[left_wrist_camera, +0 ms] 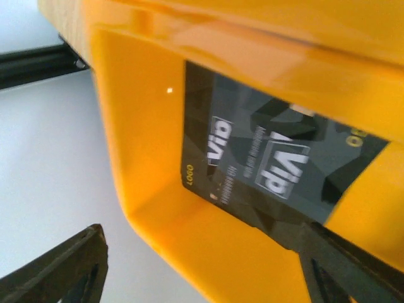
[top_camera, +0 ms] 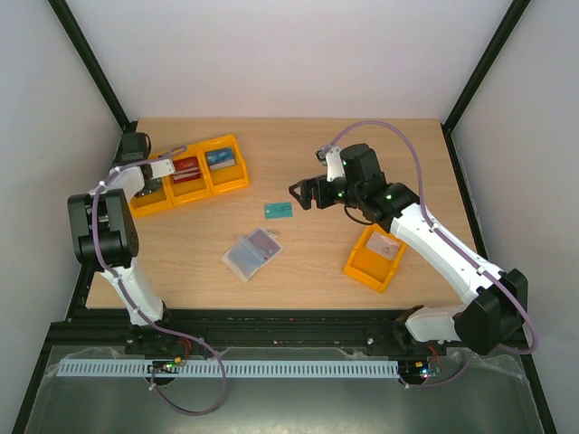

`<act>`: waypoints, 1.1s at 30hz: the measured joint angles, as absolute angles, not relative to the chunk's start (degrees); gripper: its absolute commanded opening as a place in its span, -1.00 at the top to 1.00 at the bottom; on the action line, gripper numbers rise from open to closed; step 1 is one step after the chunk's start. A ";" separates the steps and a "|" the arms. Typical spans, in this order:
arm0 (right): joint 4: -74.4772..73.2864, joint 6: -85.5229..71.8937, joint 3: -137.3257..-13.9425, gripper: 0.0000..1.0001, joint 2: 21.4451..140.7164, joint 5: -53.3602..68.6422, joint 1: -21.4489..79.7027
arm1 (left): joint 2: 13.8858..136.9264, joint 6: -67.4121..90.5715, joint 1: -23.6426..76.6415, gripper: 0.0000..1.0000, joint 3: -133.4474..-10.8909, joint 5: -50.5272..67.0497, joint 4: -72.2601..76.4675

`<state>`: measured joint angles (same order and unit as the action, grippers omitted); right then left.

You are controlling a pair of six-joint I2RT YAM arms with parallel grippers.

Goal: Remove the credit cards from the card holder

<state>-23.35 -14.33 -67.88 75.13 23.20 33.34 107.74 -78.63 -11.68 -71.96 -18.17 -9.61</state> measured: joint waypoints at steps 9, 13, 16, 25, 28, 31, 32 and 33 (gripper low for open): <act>-23.35 -14.35 -67.88 -0.97 75.11 23.40 33.32 | 105.89 -68.64 -12.88 -0.01 -84.25 -6.96 -24.88; -23.35 -14.37 -67.85 -0.97 75.11 23.64 33.32 | 105.65 -63.00 -14.22 0.38 -89.38 -0.95 -33.74; -23.35 -14.37 -67.85 -0.97 75.11 23.73 33.32 | 105.65 -59.55 -14.76 0.45 -86.70 0.40 -37.47; -23.27 -14.87 -66.81 -0.97 74.87 24.51 33.32 | 105.34 -51.29 -15.42 0.41 -81.25 5.39 -40.56; -22.41 -16.05 -65.60 -0.96 74.94 26.04 33.32 | 102.21 -46.63 -14.98 0.23 -79.68 8.88 -40.64; -20.91 -18.09 -64.49 -0.79 76.44 27.68 33.34 | 94.50 -40.16 -12.56 0.01 -76.03 11.64 -40.69; -20.12 -18.87 -64.18 -0.74 77.60 28.32 33.36 | 91.46 -38.02 -10.94 -0.08 -74.56 12.69 -40.62; -19.31 -19.77 -63.83 -0.69 78.89 28.71 33.56 | 88.07 -35.48 -8.80 -0.18 -72.62 14.13 -40.32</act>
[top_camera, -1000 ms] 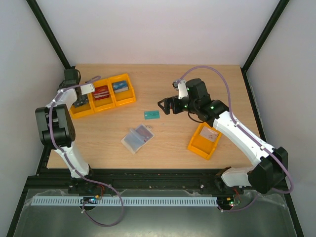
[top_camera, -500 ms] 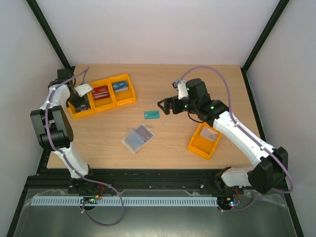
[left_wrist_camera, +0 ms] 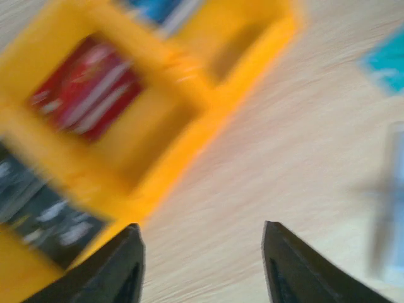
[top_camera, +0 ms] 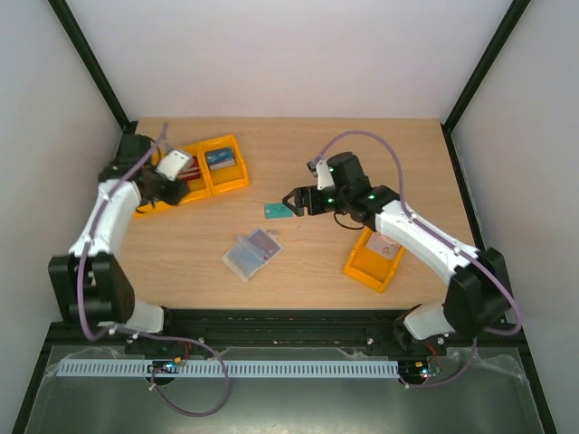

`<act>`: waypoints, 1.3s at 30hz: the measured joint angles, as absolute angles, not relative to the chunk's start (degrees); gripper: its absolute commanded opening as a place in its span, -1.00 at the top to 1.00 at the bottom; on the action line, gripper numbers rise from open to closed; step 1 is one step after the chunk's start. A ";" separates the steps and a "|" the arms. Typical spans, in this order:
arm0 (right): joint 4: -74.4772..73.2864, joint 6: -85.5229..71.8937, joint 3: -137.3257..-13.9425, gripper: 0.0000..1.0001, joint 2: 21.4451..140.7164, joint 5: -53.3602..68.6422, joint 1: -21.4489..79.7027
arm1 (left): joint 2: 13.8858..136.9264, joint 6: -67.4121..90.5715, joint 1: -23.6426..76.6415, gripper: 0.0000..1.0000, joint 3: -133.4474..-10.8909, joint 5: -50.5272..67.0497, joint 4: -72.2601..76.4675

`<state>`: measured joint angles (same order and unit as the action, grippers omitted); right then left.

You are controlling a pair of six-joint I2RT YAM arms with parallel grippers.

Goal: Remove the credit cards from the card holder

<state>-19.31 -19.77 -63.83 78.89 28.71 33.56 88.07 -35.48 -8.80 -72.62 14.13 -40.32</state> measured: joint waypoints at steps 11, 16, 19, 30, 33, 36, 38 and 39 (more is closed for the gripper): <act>-17.58 -24.08 -64.34 -0.26 98.80 23.09 44.56 | 78.67 -6.85 8.56 -0.77 -54.19 26.57 -37.01; -17.82 -24.77 -66.59 -0.23 105.34 19.29 48.51 | 78.56 8.08 9.21 -0.98 -47.51 34.33 -26.72; -17.87 -25.41 -67.09 -0.09 108.16 17.32 49.60 | 78.72 17.56 9.21 -0.93 -38.20 37.71 -20.32; -14.26 -30.39 -67.55 0.16 110.02 19.46 51.29 | 84.77 29.56 11.64 -0.33 -33.39 40.60 -7.07; -12.49 -31.79 -67.02 0.17 110.08 21.12 51.83 | 85.58 30.35 11.62 -0.10 -33.01 40.25 -6.09; -11.64 -32.73 -66.96 0.18 110.10 21.93 51.81 | 85.95 30.74 11.86 -0.08 -32.69 40.34 -5.82; -11.49 -33.06 -66.96 0.17 110.10 22.09 51.83 | 86.00 30.76 12.36 -0.07 -32.49 40.97 -5.82; -11.46 -33.06 -66.96 0.17 110.10 22.09 51.83 | 86.00 30.79 12.53 -0.05 -32.42 41.28 -5.82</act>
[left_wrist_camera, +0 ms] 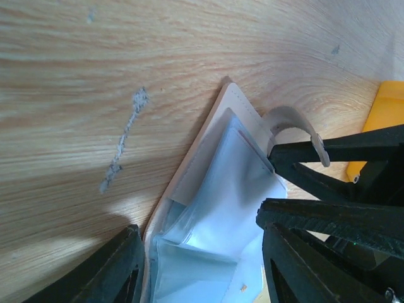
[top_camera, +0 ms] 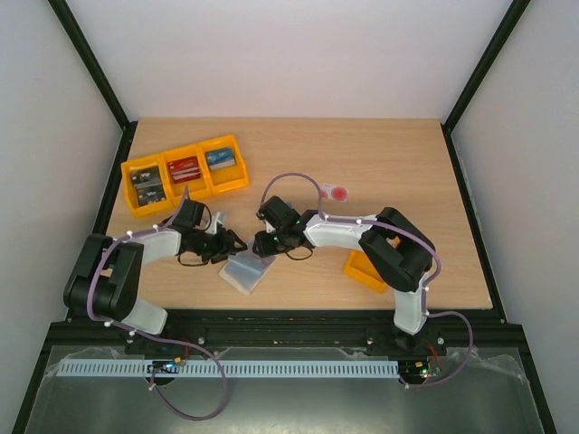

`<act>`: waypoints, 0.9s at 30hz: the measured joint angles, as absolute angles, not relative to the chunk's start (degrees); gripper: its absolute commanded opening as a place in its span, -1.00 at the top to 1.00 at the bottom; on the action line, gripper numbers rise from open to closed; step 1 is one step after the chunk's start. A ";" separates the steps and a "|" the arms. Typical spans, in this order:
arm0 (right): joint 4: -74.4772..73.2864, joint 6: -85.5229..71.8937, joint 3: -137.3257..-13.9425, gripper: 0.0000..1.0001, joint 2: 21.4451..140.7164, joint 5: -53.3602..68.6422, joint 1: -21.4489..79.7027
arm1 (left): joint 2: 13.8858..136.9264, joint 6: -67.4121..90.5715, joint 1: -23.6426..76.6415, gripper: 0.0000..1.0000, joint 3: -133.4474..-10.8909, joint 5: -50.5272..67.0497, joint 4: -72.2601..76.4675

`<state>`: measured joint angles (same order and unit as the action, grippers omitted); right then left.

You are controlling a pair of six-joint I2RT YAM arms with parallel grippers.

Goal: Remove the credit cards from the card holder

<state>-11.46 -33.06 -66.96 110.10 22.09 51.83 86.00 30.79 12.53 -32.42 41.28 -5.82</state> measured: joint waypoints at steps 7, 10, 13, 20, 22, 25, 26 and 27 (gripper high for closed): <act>-17.08 -28.29 -71.31 0.17 110.17 22.20 51.77 | 85.97 30.92 12.64 -0.11 -31.90 41.76 -5.80; -20.16 -25.10 -75.46 0.14 109.91 22.06 51.72 | 85.93 30.81 12.69 -0.11 -31.90 41.69 -5.80; -21.69 -23.09 -76.01 -0.01 108.25 20.73 51.72 | 85.84 30.61 12.73 -0.11 -31.86 41.54 -5.78; -26.59 -19.62 -77.97 -0.46 109.56 14.50 51.70 | 85.47 30.30 12.78 -0.15 -31.86 40.93 -5.82; -27.33 -18.61 -79.11 -0.49 111.26 13.89 51.70 | 85.25 30.17 12.86 -0.15 -31.83 40.64 -5.87; -27.99 -17.41 -79.55 -0.29 113.91 15.07 51.68 | 85.12 30.06 12.88 -0.16 -31.81 40.36 -5.87; -28.08 -17.10 -79.57 -0.17 114.54 15.51 51.68 | 85.10 30.06 12.88 -0.17 -31.79 40.34 -5.87; -28.08 -16.95 -79.55 -0.08 115.44 16.01 51.68 | 85.10 30.04 12.88 -0.19 -31.79 40.34 -5.87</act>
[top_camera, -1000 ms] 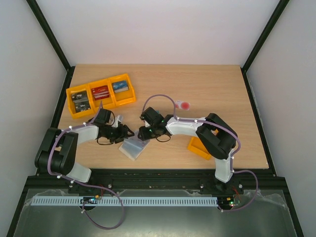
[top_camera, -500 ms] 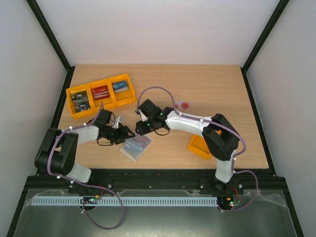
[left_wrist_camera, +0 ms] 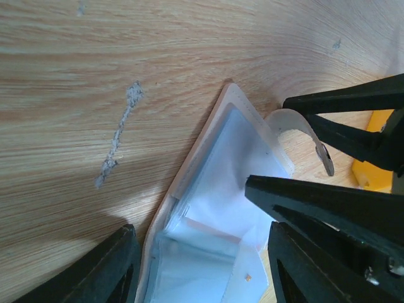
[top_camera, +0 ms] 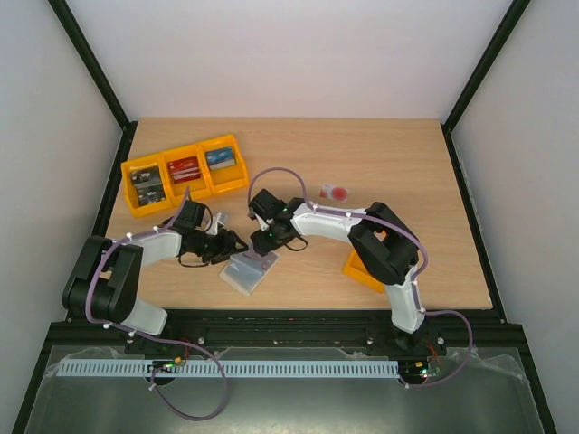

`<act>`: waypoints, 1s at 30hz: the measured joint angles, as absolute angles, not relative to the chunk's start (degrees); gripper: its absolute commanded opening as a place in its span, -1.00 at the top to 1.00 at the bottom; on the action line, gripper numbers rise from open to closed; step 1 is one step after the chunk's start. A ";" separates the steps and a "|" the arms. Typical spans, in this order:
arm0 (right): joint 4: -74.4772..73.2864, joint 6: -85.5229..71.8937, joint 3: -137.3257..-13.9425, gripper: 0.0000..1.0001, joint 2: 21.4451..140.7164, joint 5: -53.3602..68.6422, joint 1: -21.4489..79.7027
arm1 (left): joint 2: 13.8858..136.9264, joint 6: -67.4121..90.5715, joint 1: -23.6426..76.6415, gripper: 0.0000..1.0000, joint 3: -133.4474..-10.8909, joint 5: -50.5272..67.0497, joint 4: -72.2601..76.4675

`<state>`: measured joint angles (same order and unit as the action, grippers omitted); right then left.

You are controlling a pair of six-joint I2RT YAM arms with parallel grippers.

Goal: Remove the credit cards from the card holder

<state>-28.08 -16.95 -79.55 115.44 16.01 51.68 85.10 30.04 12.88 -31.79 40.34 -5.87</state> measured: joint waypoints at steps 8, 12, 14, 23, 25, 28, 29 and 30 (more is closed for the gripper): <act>-27.97 -17.45 -80.18 0.96 116.71 15.11 51.64 | 84.71 29.87 12.88 -0.42 -31.81 40.42 -5.74; -28.14 -17.98 -80.14 0.97 116.44 14.52 51.57 | 84.03 29.06 12.84 -0.71 -31.83 41.01 -5.54; -28.08 -18.00 -79.81 0.97 115.28 14.66 51.31 | 83.55 28.03 12.84 -0.82 -31.90 41.08 -5.52; -23.24 -18.50 -75.46 0.97 100.92 24.10 47.07 | 80.49 21.98 12.67 -0.95 -31.94 46.26 -4.97; -22.22 -18.46 -75.18 0.97 99.57 25.58 46.26 | 80.40 19.88 12.69 -0.95 -31.94 48.03 -4.25; -20.88 -18.46 -74.83 0.97 99.09 27.68 45.58 | 80.40 17.96 13.15 -0.86 -31.92 49.74 -2.70; -20.53 -18.48 -74.54 0.97 99.15 28.34 45.54 | 80.47 17.69 13.34 -0.77 -31.86 49.89 -2.02; -20.34 -18.59 -74.19 0.97 99.20 28.95 45.50 | 80.66 17.43 13.61 -0.69 -31.77 49.87 -1.30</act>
<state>-20.34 -18.59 -74.19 99.20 28.95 45.50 80.66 17.43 13.61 -31.77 49.87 -1.30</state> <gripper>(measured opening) 0.019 0.937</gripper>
